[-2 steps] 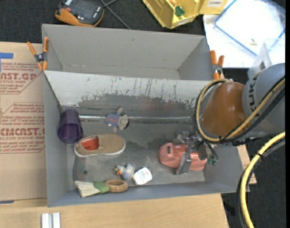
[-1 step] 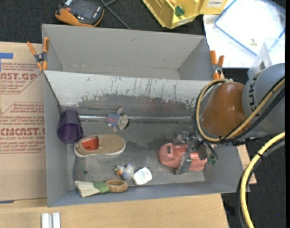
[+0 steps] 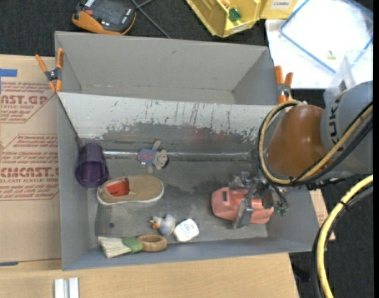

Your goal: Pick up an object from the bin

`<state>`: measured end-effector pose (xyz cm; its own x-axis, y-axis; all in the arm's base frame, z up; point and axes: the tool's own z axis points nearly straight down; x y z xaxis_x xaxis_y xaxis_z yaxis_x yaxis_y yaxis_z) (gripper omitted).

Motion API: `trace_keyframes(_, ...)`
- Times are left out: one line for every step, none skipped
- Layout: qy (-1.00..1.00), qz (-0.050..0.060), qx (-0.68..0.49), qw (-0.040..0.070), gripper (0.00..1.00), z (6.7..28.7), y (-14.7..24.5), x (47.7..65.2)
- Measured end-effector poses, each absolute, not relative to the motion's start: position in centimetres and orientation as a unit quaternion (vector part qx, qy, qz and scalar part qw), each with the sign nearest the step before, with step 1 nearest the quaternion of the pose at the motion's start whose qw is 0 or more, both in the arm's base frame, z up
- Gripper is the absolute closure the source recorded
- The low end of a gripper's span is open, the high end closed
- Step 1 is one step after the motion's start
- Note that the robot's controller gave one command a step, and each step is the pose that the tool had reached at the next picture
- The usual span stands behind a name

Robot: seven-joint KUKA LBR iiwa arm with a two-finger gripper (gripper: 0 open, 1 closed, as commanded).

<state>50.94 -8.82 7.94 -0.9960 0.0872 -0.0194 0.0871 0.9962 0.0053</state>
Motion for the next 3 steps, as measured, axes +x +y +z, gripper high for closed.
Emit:
trace_keyframes(0.999,0.001,0.045,0.011,1.0,10.0,-8.9,51.0)
trace_keyframes(0.999,0.002,0.045,0.01,1.0,11.0,-8.9,50.9)
trace_keyframes(0.999,0.002,0.044,0.008,1.0,12.7,-8.8,50.8)
